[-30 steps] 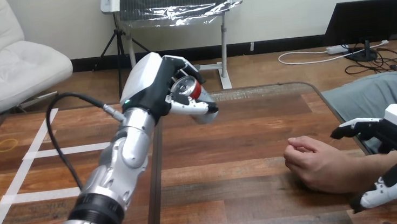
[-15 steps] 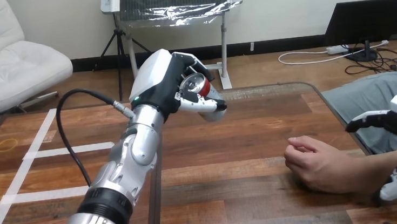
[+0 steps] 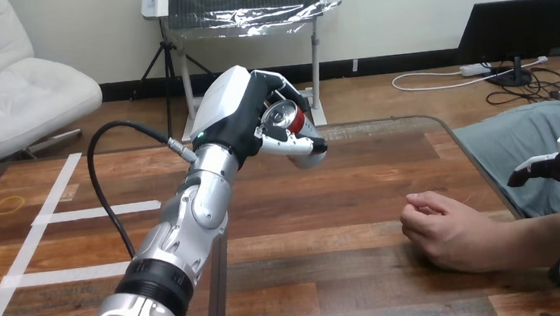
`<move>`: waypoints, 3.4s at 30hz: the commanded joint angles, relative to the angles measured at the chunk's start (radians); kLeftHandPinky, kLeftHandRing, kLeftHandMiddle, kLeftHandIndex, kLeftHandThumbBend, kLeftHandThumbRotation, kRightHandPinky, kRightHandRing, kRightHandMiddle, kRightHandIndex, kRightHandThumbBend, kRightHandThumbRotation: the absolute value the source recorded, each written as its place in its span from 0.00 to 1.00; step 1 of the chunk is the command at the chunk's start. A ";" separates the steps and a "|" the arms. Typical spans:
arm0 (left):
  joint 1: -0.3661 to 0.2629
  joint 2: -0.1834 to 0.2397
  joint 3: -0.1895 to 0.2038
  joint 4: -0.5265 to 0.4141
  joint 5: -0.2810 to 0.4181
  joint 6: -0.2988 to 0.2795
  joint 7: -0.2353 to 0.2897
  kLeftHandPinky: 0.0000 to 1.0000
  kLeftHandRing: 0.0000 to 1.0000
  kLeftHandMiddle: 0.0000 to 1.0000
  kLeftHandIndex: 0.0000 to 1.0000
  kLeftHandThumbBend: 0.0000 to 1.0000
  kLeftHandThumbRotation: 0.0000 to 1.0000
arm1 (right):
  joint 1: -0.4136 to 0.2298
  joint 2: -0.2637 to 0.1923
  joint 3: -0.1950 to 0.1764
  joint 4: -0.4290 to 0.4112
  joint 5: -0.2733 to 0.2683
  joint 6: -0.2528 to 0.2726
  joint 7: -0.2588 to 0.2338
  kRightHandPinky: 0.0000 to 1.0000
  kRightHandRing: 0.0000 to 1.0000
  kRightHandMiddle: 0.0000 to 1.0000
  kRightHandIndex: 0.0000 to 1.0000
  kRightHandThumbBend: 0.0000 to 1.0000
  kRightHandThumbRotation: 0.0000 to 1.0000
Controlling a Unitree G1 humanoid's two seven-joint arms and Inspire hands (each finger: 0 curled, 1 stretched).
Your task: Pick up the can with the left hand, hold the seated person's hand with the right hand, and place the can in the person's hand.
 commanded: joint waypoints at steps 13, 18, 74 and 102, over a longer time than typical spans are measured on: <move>-0.152 -0.006 0.002 0.014 -0.017 -0.055 0.039 0.35 0.41 0.47 0.46 0.67 0.00 | -0.192 -0.068 0.141 0.179 -0.141 -0.133 -0.022 0.88 0.94 0.91 0.86 0.85 0.07; -0.153 -0.007 0.004 0.020 -0.021 -0.060 0.039 0.35 0.41 0.48 0.47 0.67 0.00 | -0.220 -0.059 0.158 0.218 -0.161 -0.162 -0.029 0.89 0.94 0.91 0.86 0.84 0.09; -0.187 -0.061 -0.019 0.060 -0.007 -0.065 0.072 0.38 0.42 0.47 0.47 0.71 0.00 | -0.477 0.062 0.407 0.618 -0.249 -0.296 -0.093 0.90 0.91 0.89 0.82 0.75 0.16; -0.174 -0.071 -0.017 0.051 -0.015 -0.059 0.048 0.41 0.44 0.48 0.46 0.71 0.00 | -0.482 0.107 0.454 0.669 -0.263 -0.304 -0.108 0.89 0.88 0.85 0.80 0.72 0.14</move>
